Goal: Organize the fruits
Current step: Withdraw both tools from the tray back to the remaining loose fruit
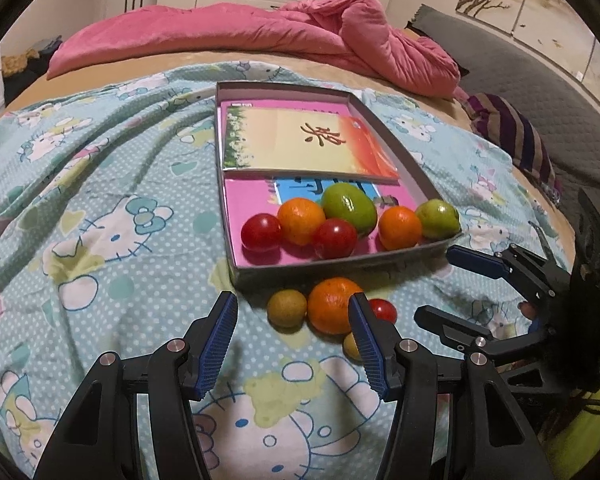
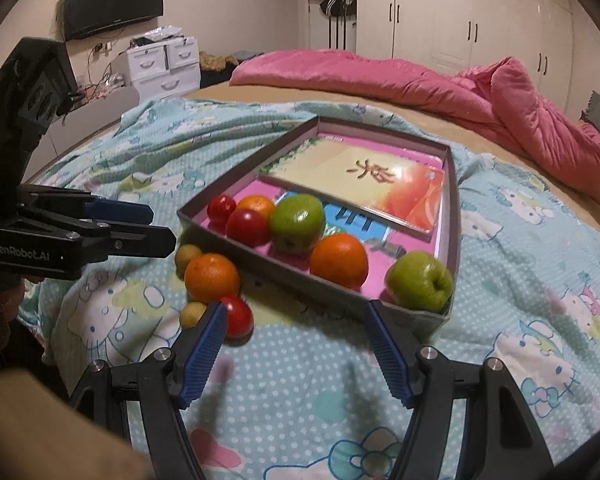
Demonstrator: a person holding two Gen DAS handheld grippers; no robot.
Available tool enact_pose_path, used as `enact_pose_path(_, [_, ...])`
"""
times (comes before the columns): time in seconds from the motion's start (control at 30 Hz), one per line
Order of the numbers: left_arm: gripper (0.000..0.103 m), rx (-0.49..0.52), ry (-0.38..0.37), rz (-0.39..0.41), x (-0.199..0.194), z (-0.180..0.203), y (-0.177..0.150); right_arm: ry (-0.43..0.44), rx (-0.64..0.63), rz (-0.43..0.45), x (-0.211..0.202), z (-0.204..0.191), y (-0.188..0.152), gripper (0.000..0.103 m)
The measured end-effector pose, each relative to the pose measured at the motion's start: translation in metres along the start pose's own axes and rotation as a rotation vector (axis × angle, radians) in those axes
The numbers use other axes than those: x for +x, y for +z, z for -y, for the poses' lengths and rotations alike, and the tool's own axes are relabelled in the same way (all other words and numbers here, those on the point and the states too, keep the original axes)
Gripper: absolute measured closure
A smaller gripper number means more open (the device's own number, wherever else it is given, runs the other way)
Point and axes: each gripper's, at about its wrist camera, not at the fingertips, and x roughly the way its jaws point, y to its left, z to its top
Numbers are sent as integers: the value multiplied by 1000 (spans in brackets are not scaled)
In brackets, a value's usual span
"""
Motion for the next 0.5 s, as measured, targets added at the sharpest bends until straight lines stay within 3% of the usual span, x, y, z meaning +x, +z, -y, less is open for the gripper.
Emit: enact_pose_path(0.5, [44, 75, -43, -87, 12, 14, -12, 34, -22, -60, 19, -7, -6, 34])
